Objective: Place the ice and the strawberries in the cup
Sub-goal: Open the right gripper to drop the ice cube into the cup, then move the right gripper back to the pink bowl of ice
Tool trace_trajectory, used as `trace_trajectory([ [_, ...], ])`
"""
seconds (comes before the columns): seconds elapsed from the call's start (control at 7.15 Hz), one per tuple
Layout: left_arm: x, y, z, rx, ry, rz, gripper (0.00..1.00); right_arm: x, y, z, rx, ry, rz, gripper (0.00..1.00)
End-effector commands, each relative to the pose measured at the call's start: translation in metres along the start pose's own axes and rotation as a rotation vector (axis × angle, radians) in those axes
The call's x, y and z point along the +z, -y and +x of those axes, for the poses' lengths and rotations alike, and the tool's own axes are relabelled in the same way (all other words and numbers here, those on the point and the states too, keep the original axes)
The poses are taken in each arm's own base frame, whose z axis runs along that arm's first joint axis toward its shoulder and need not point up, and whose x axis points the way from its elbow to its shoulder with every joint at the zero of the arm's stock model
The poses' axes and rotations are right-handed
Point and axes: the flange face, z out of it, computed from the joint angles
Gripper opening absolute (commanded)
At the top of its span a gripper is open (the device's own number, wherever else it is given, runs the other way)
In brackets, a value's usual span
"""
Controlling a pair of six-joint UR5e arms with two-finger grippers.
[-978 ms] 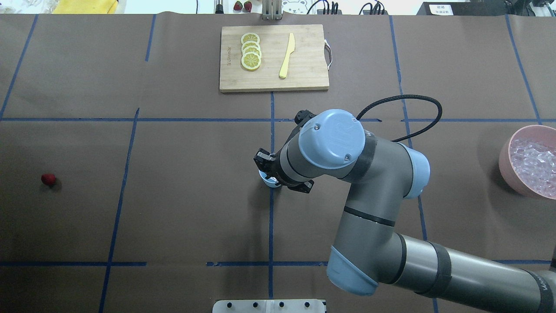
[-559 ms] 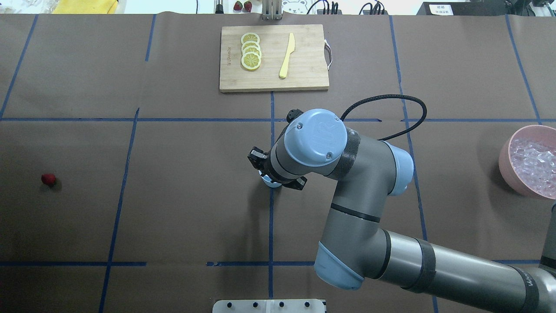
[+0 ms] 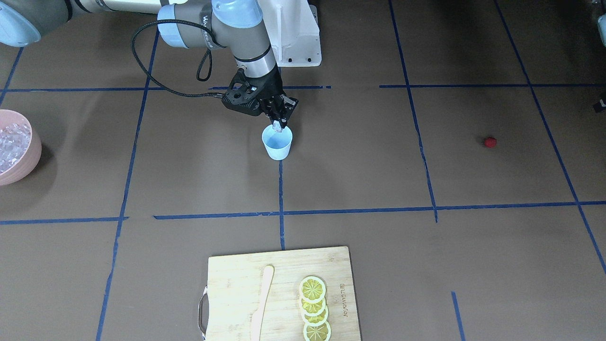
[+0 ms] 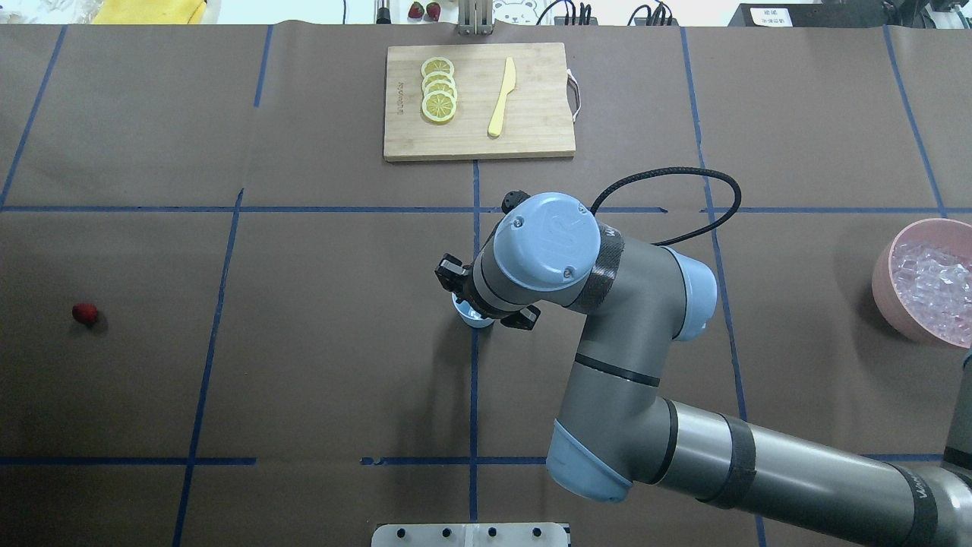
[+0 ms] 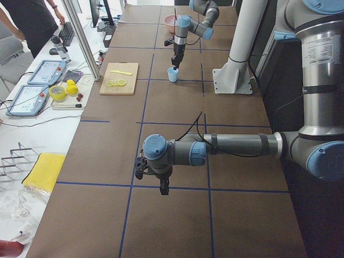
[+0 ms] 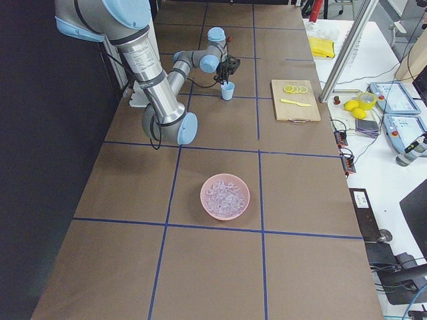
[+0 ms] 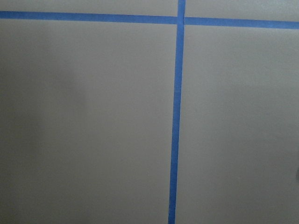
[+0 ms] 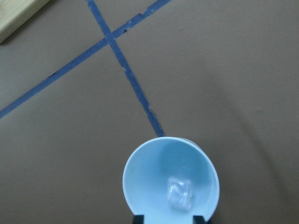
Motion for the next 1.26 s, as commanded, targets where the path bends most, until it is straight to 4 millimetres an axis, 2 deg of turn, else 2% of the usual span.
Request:
trace_trajectory([
  [0.0,0.000,0.000,0.000,0.000,0.000,0.001,1.00,0.001,0.001,0.001,0.000,-0.003,0.001,0.73],
  [0.14,0.000,0.000,0.000,0.000,0.000,0.001,1.00,-0.010,0.009,0.000,0.005,0.008,0.000,0.73],
  [0.28,-0.001,0.000,0.000,-0.001,0.000,0.002,1.00,-0.029,0.043,0.020,0.032,0.012,0.005,0.77],
  [0.42,0.001,-0.001,-0.001,-0.002,0.000,-0.001,1.00,-0.055,0.094,0.073,-0.003,-0.018,-0.039,0.77],
  [0.56,0.000,-0.001,0.000,-0.001,0.000,0.000,1.00,-0.085,0.131,0.116,-0.082,-0.022,-0.046,0.77],
  [0.7,0.000,-0.001,0.000,-0.001,0.000,0.000,1.00,-0.097,0.158,0.161,-0.147,-0.053,-0.033,0.77],
  [0.84,0.000,-0.001,0.000,0.000,0.000,0.001,1.00,-0.107,0.178,0.214,-0.258,-0.098,-0.043,0.77],
  [0.98,0.002,-0.007,-0.002,-0.004,0.000,-0.004,1.00,-0.123,0.199,0.259,-0.360,-0.129,-0.049,0.77],
  [1.12,0.001,-0.008,-0.002,-0.003,0.000,-0.003,1.00,-0.135,0.223,0.297,-0.448,-0.158,-0.048,0.77],
])
